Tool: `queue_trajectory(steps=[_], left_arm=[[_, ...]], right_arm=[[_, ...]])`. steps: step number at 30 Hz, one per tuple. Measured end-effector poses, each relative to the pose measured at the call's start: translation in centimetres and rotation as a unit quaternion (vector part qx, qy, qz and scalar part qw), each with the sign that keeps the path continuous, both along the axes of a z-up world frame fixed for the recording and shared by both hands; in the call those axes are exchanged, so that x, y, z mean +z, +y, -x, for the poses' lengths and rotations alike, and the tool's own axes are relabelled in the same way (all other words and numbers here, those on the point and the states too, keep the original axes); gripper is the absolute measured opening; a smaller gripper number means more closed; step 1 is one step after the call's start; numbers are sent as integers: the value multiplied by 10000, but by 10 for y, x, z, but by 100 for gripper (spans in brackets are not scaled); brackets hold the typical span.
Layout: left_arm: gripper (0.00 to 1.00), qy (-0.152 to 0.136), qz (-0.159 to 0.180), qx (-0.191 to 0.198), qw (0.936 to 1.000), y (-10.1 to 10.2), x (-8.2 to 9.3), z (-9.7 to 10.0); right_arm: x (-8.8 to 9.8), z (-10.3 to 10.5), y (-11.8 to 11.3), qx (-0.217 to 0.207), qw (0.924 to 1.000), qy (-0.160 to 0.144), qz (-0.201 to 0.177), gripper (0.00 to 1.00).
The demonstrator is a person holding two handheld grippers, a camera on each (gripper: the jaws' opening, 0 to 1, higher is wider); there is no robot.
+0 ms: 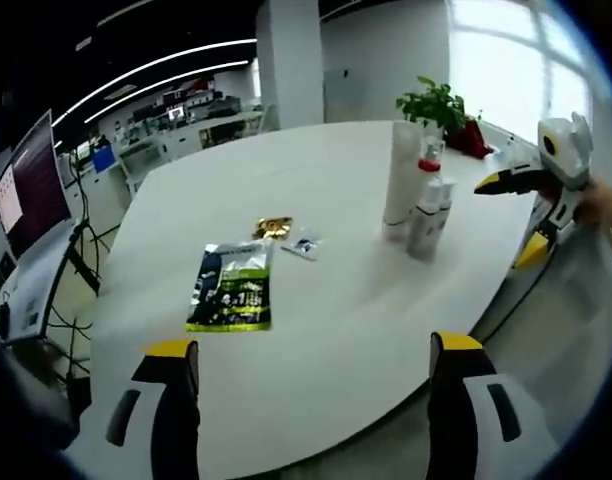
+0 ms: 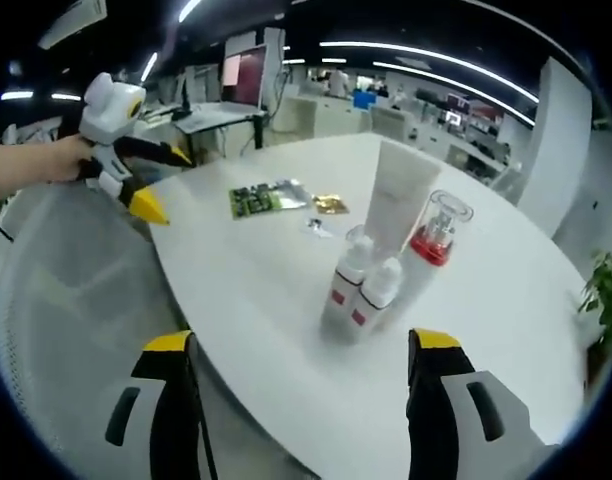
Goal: Arrange the skincare products in the storage area until every visible bottle or jar stands upright without overlapping.
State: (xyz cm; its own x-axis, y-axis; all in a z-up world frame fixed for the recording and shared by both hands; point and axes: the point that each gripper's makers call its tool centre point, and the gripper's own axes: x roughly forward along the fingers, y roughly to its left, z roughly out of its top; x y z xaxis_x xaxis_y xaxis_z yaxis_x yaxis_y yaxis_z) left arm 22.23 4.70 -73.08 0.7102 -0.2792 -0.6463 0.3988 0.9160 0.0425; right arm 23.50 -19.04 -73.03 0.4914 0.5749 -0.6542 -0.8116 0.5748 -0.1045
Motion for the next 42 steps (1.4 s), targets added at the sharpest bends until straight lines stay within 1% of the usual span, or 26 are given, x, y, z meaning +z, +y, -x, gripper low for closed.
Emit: queue_trajectory(steps=[4, 9, 12, 14, 16, 18, 19, 21, 22, 26, 28, 31, 32, 35, 37, 41, 42], left_arm=[[91, 0, -47, 2, 10000, 2, 0, 2], [90, 163, -79, 10, 9998, 4, -7, 1], [91, 193, 6, 58, 9998, 4, -5, 0], [90, 235, 52, 115, 9996, 6, -5, -2], [90, 304, 109, 223, 9992, 9, -8, -4], [90, 360, 94, 281, 9989, 14, -15, -11], [90, 456, 56, 306, 9985, 17, -21, -14], [91, 559, -25, 312, 9979, 18, -27, -17], [91, 586, -41, 306, 9978, 22, -32, -24], [91, 684, -126, 295, 9971, 26, -41, -35], [91, 794, -204, 286, 9962, 34, -52, -47], [90, 924, -308, 247, 9949, 36, -61, -56], [90, 957, -331, 251, 9945, 36, -62, -56], [89, 1005, -387, 214, 9939, 39, -69, -74], [89, 1042, -448, 196, 9933, 42, -71, -82], [87, 1141, -534, 185, 9919, 54, -71, -108], [87, 1155, -529, 191, 9917, 55, -72, -109]], right_arm=[[5, 2, 3, 55, 9999, -49, -69, 86], [6, -1, 1, 0, 9999, -124, -88, 86], [7, -3, -3, -56, 9999, -135, -93, 85], [10, -6, -4, -123, 9997, -129, -178, 85], [8, -8, -6, -171, 9995, -113, -221, 85], [9, -6, -6, -203, 9995, -109, -222, 85], [9, -6, -7, -221, 9995, -121, -203, 85], [9, -7, -8, -244, 9994, -134, -183, 85], [9, -7, -9, -252, 9994, -116, -189, 85], [8, -6, -8, -247, 9995, -47, -195, 85], [6, -6, -7, -222, 9996, -16, -184, 85], [4, -5, -6, -189, 9997, 41, -133, 85], [3, -4, -5, -174, 9998, 53, -125, 85], [1, -6, -6, -179, 9998, 43, -61, 85], [0, -6, -7, -201, 9997, 74, -76, 85], [0, -7, -10, -291, 9995, 107, -79, 85], [-1, -7, -11, -311, 9994, 124, -86, 85]])
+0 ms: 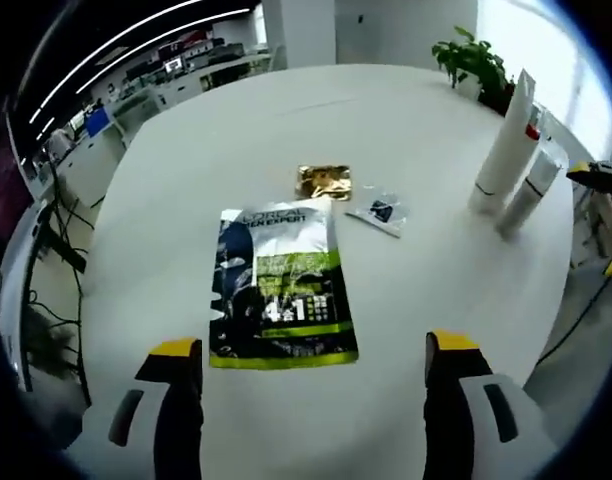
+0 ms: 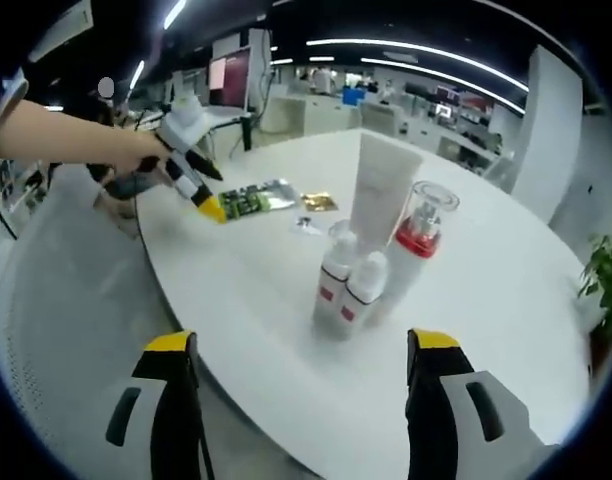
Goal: Arrange the skincare products in the storage area until every visible bottle or jar stands upright without overlapping.
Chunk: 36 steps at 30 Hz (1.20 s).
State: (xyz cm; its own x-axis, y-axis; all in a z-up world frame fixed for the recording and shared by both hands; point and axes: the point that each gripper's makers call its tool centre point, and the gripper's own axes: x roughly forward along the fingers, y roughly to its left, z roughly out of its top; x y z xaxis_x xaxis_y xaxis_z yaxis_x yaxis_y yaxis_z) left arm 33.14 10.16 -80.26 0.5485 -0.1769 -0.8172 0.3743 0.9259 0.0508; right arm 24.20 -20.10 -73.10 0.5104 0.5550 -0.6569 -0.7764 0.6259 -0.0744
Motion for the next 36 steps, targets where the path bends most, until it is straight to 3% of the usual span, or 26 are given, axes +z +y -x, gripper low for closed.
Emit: queue_trajectory(steps=[9, 21, 25, 30, 31, 36], left_arm=[[85, 310, -127, -87, 9994, 10, -12, -22], [81, 748, -301, -130, 9967, 10, -26, -31], [81, 904, -390, -150, 9950, 16, -25, -28], [82, 1354, -488, -217, 9894, 20, -37, -21], [81, 1393, -311, -99, 9897, 17, -37, -21], [81, 1425, -376, -76, 9891, 20, -36, -22]], right_arm=[[-2, -1, -3, -129, 9999, 53, 10, 85], [-5, -3, -7, -210, 9997, 88, 50, 84], [-5, -3, -8, -236, 9997, 104, 50, 84], [-6, -3, -8, -240, 9996, 121, 71, 84], [-6, -3, -9, -242, 9996, 123, 74, 84], [-6, -3, -10, -278, 9995, 139, 68, 84]])
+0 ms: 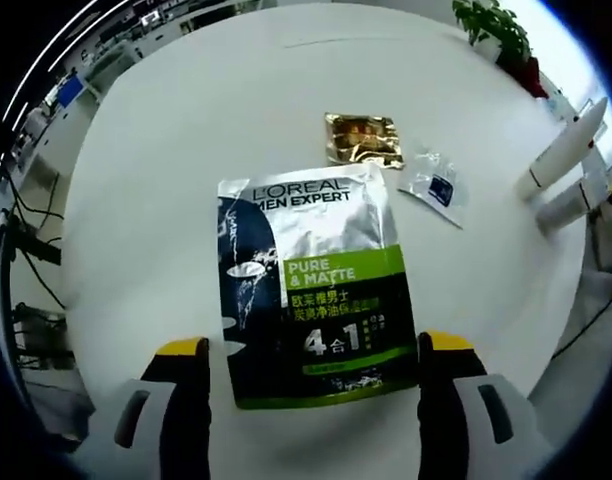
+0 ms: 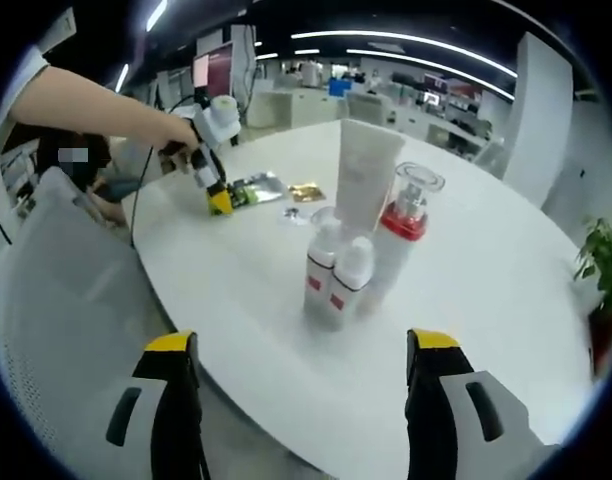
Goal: Arrange the skincare products in the storage area until every visible bottle or jar stands upright without overlapping.
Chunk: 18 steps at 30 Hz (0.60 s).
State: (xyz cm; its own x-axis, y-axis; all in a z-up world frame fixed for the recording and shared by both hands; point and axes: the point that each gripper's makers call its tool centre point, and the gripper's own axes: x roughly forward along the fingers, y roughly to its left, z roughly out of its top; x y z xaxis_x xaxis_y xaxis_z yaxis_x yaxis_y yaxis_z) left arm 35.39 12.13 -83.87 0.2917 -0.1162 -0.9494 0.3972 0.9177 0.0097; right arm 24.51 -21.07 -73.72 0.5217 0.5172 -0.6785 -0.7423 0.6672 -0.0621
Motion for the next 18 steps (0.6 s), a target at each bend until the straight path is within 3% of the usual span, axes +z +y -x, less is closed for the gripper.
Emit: queue_trajectory(steps=[3, 4, 13, 14, 15, 16, 17, 18], left_arm=[[70, -77, 15, 51, 10000, 4, 4, -4], [69, -60, 38, 182, 9998, 4, 3, -3], [61, -250, 76, 154, 9995, 2, 4, -1], [56, -266, 84, 150, 9995, 1, 4, -1], [42, -323, 85, 90, 9994, 0, 7, -1], [18, -465, 106, -95, 9988, -3, 9, -4], [4, -666, -512, -326, 9959, 10, 10, -2], [4, -762, -308, -459, 9956, -2, 9, -2]], right_arm=[[1, 0, 0, -8, 10000, -3, -5, 84], [1, 0, 0, -10, 10000, -4, -1, 84], [2, -1, 0, -34, 10000, -33, -19, 84], [2, -1, -1, -34, 10000, -37, -14, 84], [2, -1, -1, -33, 10000, -38, -12, 84], [2, -1, -1, -30, 10000, -42, -11, 84], [2, -1, -1, -26, 10000, -46, -5, 84], [2, -1, -1, -26, 10000, -50, 5, 84]])
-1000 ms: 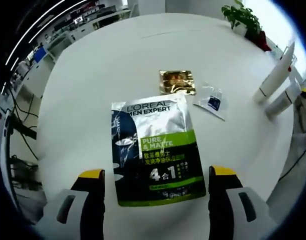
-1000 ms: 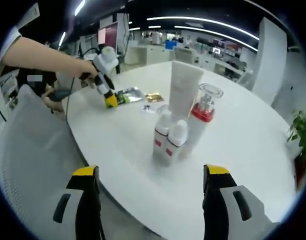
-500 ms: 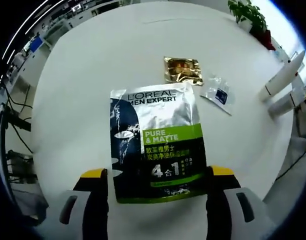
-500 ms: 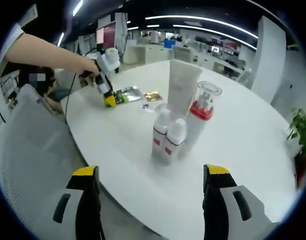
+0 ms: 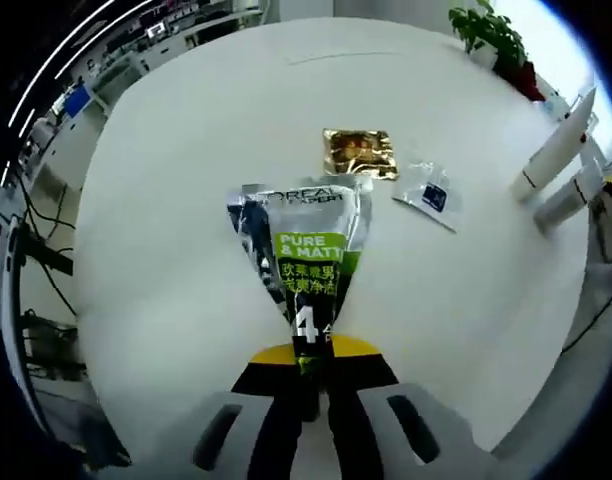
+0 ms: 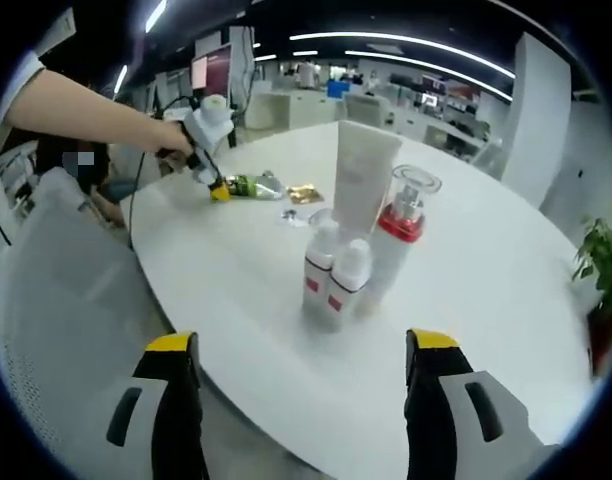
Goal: Arrange the skincare products in the storage area until every visible bottle or jar stands upright without overlapping.
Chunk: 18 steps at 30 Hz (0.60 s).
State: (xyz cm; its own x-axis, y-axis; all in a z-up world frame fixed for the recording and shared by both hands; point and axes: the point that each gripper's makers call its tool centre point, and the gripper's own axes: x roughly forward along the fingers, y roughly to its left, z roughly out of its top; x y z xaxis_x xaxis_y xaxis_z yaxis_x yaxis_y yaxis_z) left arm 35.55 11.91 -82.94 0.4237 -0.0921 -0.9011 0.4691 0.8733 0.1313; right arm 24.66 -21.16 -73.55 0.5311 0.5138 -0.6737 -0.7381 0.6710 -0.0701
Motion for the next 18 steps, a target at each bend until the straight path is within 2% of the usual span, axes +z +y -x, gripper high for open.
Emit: queue_trajectory(steps=[1, 5, 10, 13, 15, 16, 18], left_arm=[[3, 95, 47, 232, 9997, 3, -1, -2], [1, -31, 3, 191, 9998, 1, -1, -2], [0, -128, 292, 356, 9989, -2, -1, 0], [0, -223, 630, 508, 9965, -5, 7, 2], [0, -325, 800, 607, 9944, -11, 18, 10], [0, -359, 963, 651, 9926, -18, 29, 25], [0, -433, 1055, 723, 9908, -21, 32, 24]], right_arm=[[0, 0, 0, 4, 10000, -3, 10, 84], [-1, 0, 0, 12, 10000, -2, 19, 84], [-1, 0, 1, 34, 10000, -5, 22, 84], [1, 1, 2, 58, 10000, 2, -19, 84], [1, 2, 3, 88, 10000, 0, -33, 83], [1, 2, 4, 112, 9999, -1, -41, 83], [2, 3, 6, 149, 9999, -11, -55, 83]])
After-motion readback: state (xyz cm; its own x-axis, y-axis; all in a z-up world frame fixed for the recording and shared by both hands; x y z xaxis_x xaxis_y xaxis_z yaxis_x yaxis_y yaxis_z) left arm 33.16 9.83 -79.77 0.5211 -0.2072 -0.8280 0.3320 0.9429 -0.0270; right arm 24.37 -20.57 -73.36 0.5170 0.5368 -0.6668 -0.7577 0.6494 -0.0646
